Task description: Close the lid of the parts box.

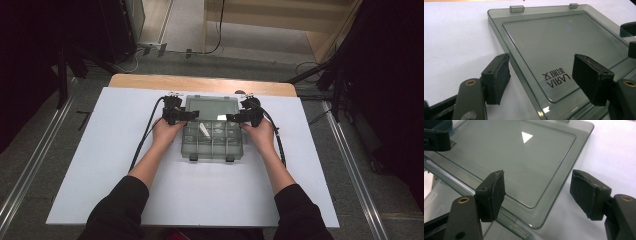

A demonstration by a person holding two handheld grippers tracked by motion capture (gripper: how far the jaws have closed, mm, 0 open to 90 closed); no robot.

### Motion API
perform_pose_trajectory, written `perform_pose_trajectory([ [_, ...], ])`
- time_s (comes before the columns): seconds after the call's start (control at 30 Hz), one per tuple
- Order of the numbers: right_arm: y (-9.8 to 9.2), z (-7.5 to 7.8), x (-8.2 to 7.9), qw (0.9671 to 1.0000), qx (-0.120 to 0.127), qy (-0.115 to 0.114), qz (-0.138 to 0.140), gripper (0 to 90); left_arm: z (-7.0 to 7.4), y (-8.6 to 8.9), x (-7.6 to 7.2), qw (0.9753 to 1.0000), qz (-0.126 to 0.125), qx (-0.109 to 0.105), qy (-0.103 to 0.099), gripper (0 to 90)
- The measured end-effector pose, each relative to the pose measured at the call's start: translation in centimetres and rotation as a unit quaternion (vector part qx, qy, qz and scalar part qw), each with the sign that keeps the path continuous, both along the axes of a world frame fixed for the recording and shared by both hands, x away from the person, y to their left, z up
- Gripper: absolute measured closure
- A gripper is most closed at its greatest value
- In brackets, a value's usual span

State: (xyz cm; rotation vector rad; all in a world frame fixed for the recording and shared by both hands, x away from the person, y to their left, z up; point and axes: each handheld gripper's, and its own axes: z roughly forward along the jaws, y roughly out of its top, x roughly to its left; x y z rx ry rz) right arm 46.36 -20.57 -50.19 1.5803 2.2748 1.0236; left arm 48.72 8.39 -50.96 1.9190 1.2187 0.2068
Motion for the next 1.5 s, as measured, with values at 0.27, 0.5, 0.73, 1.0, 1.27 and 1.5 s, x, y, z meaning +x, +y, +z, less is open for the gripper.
perform_pose_trajectory([
  [0.27, -0.22, -0.45, 0.24, 0.9992, 0.031, 0.022, -0.010, 27.9, -0.11, 0.01, 0.15, 1.0000, -0.002, -0.006, 0.003, 27.8],
  [0.5, -0.45, -0.56, 0.44, 0.9970, 0.054, 0.051, -0.021, 28.6, -0.13, -0.10, 0.10, 1.0000, -0.003, -0.002, 0.001, 26.9],
  [0.73, -0.42, -0.38, 0.43, 0.9961, 0.059, 0.063, -0.022, 32.3, -0.11, -0.08, 0.13, 1.0000, -0.002, -0.005, 0.004, 26.7],
  [1.0, -0.41, -0.32, 0.40, 0.9961, 0.059, 0.061, -0.021, 33.0, 0.05, 0.01, 0.27, 0.9998, 0.000, -0.012, 0.017, 26.7],
  [1.27, -0.52, -0.31, 0.37, 0.9960, 0.064, 0.061, -0.016, 35.3, 0.14, -0.13, 0.13, 0.9996, -0.008, -0.013, 0.022, 27.5],
  [1.5, -0.46, -0.20, 0.29, 0.9974, 0.054, 0.047, -0.010, 35.4, 0.34, 0.27, 0.30, 0.9995, -0.002, -0.026, 0.018, 36.4],
])
